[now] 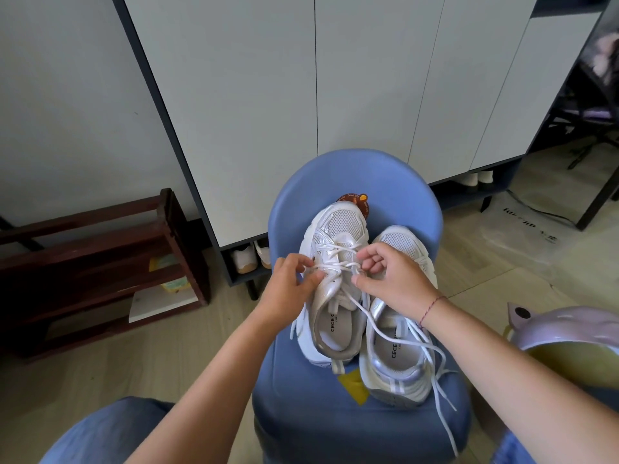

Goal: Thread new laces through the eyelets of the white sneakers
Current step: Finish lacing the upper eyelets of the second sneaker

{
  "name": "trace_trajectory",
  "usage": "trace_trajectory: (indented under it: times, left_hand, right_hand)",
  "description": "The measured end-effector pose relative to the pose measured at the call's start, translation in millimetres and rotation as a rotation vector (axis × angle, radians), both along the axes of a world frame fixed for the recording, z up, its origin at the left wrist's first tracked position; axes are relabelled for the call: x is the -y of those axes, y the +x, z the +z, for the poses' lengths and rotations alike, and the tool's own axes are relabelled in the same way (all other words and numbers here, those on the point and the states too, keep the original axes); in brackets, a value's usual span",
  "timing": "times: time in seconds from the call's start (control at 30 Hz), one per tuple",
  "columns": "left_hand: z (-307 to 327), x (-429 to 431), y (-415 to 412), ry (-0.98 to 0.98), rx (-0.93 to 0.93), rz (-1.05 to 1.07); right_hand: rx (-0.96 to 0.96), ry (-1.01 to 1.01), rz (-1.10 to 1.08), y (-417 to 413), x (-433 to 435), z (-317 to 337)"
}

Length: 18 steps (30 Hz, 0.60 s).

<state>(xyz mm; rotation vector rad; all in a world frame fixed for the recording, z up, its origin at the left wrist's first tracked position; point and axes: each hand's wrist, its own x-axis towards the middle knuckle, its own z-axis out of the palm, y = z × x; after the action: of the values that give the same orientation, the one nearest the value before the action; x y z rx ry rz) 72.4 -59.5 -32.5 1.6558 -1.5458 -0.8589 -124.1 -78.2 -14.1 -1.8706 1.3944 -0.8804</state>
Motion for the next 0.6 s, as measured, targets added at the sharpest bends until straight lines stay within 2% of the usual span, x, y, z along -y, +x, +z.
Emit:
trace_trajectory:
  times: [0.13,0.2,0.3,0.37,0.43,0.6]
  left_hand:
    - [2.3,-0.4,0.8,-0.033,0.022,-0.029]
    - [11.7,-3.4,0.1,-0.065,0.016,-0.020]
    - [32.7,-8.5,-2.3,-0.106,-0.153,-0.075]
    - [43.1,-13.4,-6.2,-0.072,-0.331,-0.184]
    - [46.4,-16.5,-6.4,-0.028,-0.387,-0.240]
    - [53.2,-18.3,20.8,0.067,-0.234,-0.184]
  right_hand:
    - [-0.032,-0.035,-0.006,2.5,-2.3,-0.1]
    - [-0.064,-0.140,-0.028,4.4,-3.7,3.0]
    - [-0.030,-0.236,0.087,14.5,-8.9,14.3]
    - [0.023,-0.159,0.223,23.5,-13.0,18.1]
    - [0.073,-0.070,0.275,28.7,-14.3,19.5]
    - [0.384,0.101,0.014,15.8,-1.6,26.0]
